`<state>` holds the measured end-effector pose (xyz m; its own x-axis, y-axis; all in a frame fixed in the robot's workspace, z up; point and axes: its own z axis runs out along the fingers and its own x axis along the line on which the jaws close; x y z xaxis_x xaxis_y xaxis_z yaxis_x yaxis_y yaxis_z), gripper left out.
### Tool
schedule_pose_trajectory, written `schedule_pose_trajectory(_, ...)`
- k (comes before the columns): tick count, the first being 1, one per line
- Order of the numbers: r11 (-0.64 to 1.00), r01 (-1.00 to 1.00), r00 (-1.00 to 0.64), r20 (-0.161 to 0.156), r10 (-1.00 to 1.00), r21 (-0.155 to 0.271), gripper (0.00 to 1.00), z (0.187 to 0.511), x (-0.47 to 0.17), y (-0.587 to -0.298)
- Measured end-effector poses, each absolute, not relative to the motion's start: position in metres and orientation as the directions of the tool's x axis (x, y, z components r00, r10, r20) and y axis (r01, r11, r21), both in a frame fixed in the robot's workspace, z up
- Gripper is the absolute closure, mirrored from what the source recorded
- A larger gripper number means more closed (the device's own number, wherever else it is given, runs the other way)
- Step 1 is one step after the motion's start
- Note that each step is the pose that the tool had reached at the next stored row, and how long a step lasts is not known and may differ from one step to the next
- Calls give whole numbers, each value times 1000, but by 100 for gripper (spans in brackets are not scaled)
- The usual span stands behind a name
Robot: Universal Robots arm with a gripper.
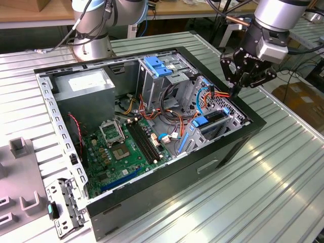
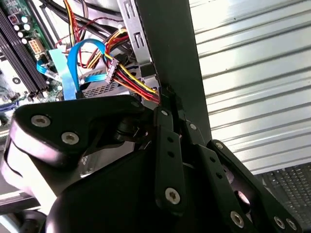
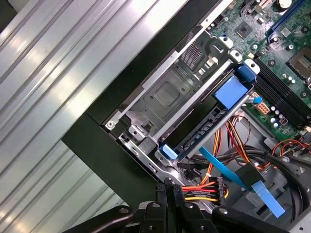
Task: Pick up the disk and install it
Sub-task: 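Insert the first disk wire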
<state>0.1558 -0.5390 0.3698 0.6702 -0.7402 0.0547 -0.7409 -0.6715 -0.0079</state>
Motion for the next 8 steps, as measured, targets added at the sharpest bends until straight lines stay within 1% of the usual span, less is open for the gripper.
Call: schedule_pose_trajectory(8,-622,-783,620,55,-782,-8,84,370,156,-539)
